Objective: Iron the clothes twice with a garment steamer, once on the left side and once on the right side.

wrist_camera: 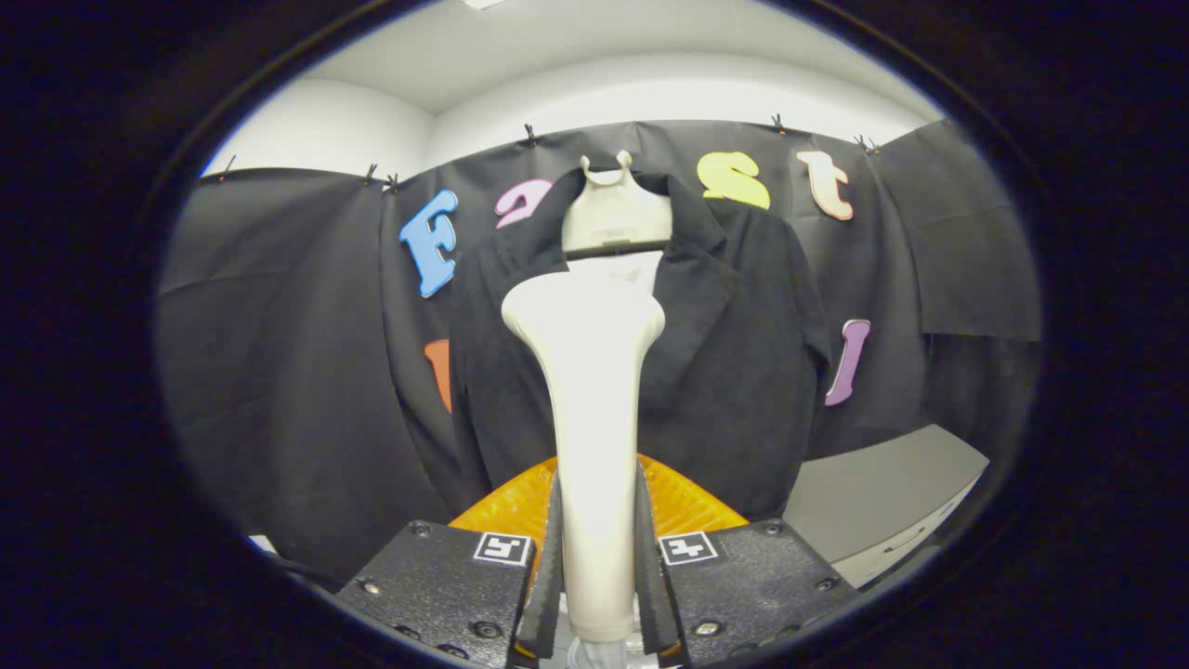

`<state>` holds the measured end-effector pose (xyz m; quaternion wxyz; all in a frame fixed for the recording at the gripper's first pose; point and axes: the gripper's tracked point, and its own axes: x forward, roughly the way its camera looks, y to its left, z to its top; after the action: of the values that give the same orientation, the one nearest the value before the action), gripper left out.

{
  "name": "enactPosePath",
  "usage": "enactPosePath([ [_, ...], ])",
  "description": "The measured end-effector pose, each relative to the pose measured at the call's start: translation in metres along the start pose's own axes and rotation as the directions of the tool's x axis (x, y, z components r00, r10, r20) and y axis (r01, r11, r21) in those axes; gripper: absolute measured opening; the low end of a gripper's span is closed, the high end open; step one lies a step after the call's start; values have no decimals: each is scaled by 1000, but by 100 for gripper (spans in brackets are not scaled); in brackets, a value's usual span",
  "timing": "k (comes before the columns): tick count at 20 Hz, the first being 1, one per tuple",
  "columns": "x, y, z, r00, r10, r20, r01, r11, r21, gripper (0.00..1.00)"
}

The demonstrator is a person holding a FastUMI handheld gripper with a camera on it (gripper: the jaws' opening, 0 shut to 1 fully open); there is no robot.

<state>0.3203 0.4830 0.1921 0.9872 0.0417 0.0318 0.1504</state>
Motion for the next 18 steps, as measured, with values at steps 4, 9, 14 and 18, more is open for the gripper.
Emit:
enactPosePath([
  [4,15,24,36,999,7,46,-7,1000,-2,37],
  [9,26,51,73,992,-8,126,15,999,-52,37],
  [14,42,80,70,991,-19,136,35,993,-117,37],
  [18,54,90,50,995,-19,96,32,989,-142,37],
])
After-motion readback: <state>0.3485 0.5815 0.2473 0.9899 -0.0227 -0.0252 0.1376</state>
